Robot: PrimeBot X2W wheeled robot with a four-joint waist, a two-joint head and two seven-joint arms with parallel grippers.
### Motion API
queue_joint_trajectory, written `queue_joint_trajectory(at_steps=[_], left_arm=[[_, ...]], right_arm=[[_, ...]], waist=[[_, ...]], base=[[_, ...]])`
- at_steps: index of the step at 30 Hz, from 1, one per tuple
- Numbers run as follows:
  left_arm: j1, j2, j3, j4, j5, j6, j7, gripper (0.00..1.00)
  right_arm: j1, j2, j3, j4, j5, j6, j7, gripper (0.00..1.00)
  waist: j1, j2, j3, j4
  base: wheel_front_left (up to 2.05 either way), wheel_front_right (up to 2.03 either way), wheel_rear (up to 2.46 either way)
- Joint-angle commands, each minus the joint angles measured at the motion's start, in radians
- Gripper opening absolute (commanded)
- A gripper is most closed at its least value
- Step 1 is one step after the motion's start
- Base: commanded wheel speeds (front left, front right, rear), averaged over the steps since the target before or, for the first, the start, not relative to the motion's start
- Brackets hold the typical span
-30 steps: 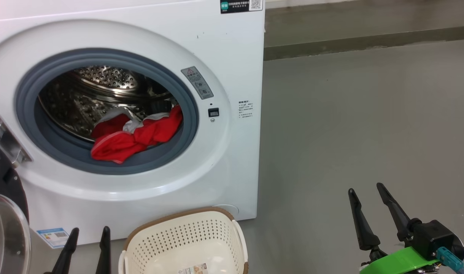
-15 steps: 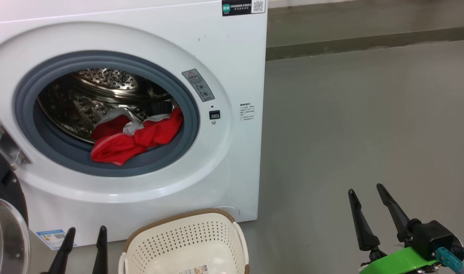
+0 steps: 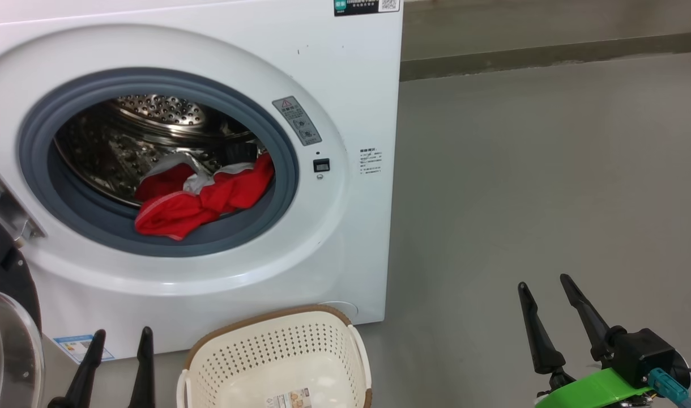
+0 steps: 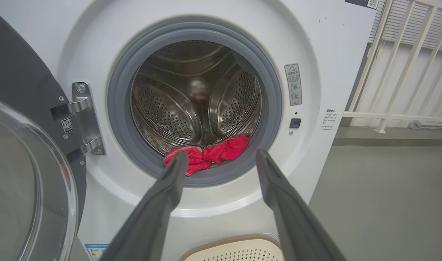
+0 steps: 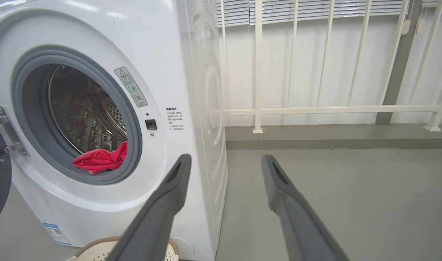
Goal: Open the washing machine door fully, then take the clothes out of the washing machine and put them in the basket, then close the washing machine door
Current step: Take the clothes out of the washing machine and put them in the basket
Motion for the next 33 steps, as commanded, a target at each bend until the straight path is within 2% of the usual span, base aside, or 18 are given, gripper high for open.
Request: queue_joint_trajectory(at_steps=[1, 16, 26, 33], left_arm=[[-0.049, 0.008, 0.043, -0.021, 0.005, -0.007, -0.012, 1.00], [-0.126, -0.012, 0.035, 0.012, 0.028, -0.011, -0.012, 1.00], [-0.314, -0.018, 0.010, 0.081, 0.032, -0.013, -0.012, 1.00], [-0.471, -0.021, -0.018, 0.154, 0.027, -0.030, -0.012, 1.00]], right_arm=[[-0.031, -0.004, 0.025, -0.021, 0.008, 0.006, -0.006, 1.00], [-0.043, -0.004, 0.029, -0.030, -0.011, 0.006, -0.006, 1.00], [-0.100, -0.005, 0.038, -0.053, -0.021, 0.006, -0.006, 1.00], [-0.145, -0.012, 0.042, -0.068, -0.027, 0.006, -0.006, 1.00]], waist=[[0.0001, 0.0000, 0.004, 0.002], [0.0001, 0.0000, 0.059, 0.044], [0.0001, 0.0000, 0.168, 0.075], [0.0001, 0.0000, 0.270, 0.087]], base=[[0.00, 0.00, 0.00], [0.00, 0.00, 0.00], [0.00, 0.00, 0.00], [0.00, 0.00, 0.00]])
